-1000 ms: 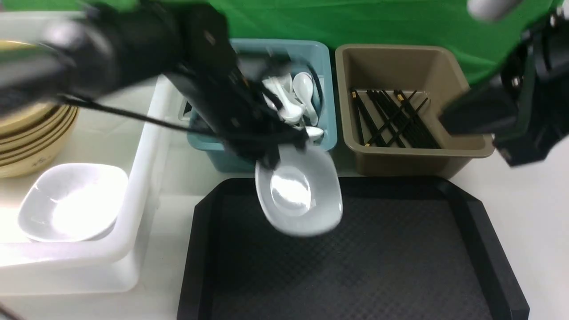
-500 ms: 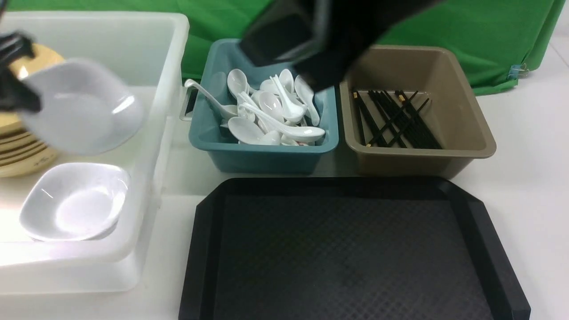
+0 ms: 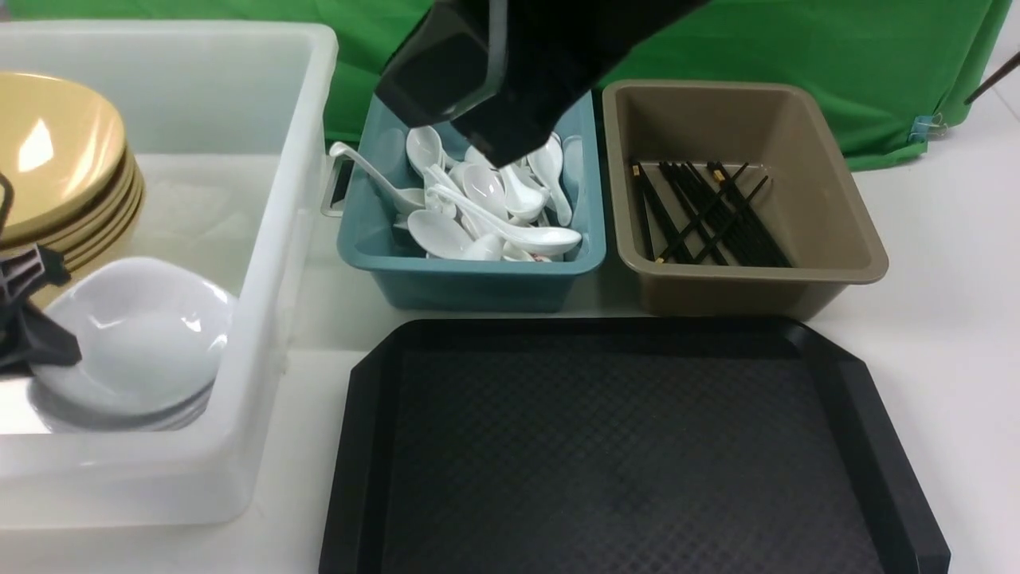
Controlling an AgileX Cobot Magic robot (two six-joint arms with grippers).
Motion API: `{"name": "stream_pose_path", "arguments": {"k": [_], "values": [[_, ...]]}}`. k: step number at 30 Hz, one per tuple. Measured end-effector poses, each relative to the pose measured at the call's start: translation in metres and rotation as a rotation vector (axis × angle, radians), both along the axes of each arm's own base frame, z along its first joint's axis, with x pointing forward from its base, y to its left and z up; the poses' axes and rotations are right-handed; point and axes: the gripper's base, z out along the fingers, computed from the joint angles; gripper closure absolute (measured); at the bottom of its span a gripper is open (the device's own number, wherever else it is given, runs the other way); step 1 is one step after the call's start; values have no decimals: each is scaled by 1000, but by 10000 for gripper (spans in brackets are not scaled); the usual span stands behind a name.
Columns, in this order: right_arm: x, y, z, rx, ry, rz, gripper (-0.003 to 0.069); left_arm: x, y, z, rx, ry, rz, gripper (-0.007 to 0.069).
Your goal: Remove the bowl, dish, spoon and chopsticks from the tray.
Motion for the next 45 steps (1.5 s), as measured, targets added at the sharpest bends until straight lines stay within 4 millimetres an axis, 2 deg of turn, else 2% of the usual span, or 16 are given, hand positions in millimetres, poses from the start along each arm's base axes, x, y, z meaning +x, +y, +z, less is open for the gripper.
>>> {"name": "stream_pose_path", "arguments": {"k": [3, 4, 7, 12, 15, 17, 18, 20, 22, 26, 30, 34, 36, 37, 40, 45], "values": [[0, 0, 0, 0, -1, 0, 638, -2, -2, 0, -18, 27, -9, 358], [0, 0, 0, 0, -1, 0, 638, -2, -2, 0, -20, 29, -11, 358], [0, 0, 0, -4, 2, 1, 638, -6, -5, 13, -20, 64, -64, 218], [0, -3, 1, -24, -2, -14, 638, -21, -3, 48, 108, 28, -76, 181], [3, -9, 8, -41, -30, -85, 638, -37, -11, 74, 146, -48, -79, 247], [6, -22, 17, -71, -87, -193, 644, -49, -27, 93, 151, -148, -150, 373], [7, -31, 22, -92, -118, -259, 649, -56, -42, 104, 166, -218, -229, 478], [2, -53, 37, -109, -177, -378, 650, -69, -65, 120, 182, -322, -350, 578], [-5, -72, 50, -97, -218, -459, 650, -84, -82, 132, 195, -399, -427, 612], [-45, -126, 86, 46, -309, -583, 651, -131, -107, 158, 246, -586, -534, 632], [-80, -164, 92, 211, -350, -619, 654, -177, -113, 174, 319, -749, -567, 634], [-128, -216, 54, 470, -410, -660, 655, -244, -109, 185, 426, -955, -494, 634], [-142, -233, 31, 529, -447, -680, 655, -257, -108, 183, 431, -1010, -447, 634], [-153, -247, 9, 593, -458, -705, 655, -263, -107, 178, 419, -1037, -415, 634], [-174, -273, -47, 676, -530, -729, 655, -262, -104, 153, 387, -1078, -336, 634], [-193, -288, -89, 754, -586, -691, 655, -241, -101, 114, 358, -1041, -285, 634]]}}
